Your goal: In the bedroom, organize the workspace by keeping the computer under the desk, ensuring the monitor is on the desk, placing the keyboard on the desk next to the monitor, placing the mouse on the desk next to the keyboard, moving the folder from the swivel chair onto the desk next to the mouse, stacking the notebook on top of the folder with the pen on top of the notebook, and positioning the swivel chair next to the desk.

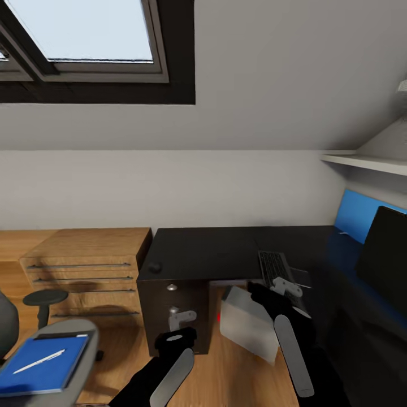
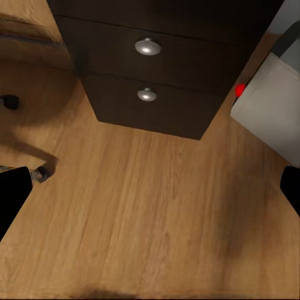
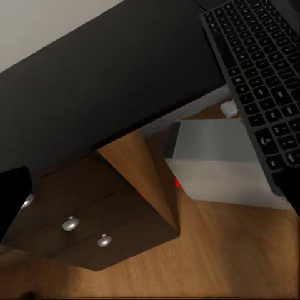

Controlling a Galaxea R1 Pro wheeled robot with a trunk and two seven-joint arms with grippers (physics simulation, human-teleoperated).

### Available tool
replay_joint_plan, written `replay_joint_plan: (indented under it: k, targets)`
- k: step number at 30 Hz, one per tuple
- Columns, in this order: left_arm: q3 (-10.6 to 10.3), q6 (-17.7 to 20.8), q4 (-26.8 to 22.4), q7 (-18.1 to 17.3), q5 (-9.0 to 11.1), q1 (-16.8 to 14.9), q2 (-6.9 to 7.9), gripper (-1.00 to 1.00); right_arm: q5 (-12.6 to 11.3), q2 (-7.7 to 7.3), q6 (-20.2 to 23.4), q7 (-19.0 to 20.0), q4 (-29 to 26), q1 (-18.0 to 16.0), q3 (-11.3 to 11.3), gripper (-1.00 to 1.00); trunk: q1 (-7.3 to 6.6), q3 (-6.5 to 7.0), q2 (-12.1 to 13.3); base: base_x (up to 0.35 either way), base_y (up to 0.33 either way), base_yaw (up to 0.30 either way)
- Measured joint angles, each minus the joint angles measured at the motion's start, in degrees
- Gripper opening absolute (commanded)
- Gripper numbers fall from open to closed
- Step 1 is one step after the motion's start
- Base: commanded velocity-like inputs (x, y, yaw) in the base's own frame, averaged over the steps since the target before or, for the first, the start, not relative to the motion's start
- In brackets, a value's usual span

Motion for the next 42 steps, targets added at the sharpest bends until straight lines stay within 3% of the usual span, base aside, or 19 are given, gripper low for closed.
replay_joint_plan:
  k: [13,20,30,39,42]
  targets:
    - [0.1,0.0,0.1,0.0,0.1,0.0,0.01,1.00,-0.1,-0.01,-2.0,0.0,0.2,0.0,0.0,1.00,0.00,0.00,0.0,-0.329,0.000,0.000]
    - [0.1,-0.2,-0.5,0.1,-0.1,0.0,0.01,1.00,-0.1,-0.14,-2.0,0.5,1.9,0.0,0.0,1.00,-0.03,0.00,0.0,-0.053,0.000,0.000]
    - [0.2,-4.7,-0.7,0.2,0.0,0.0,0.03,1.00,-0.1,-0.14,-2.5,1.2,3.9,0.0,-0.1,1.00,2.15,-1.79,-4.0,-0.002,0.000,0.000]
    - [0.4,-5.1,-0.7,0.1,0.0,0.0,0.09,1.00,-0.8,-0.09,-15.1,2.3,12.2,0.0,0.0,1.00,4.13,-3.41,-7.6,0.000,0.000,0.000]
    - [0.4,-5.1,-0.7,0.2,0.0,0.0,0.10,1.00,-2.8,-0.09,-18.3,4.7,13.4,0.0,0.0,1.00,4.79,-3.95,-8.8,0.000,0.000,0.000]
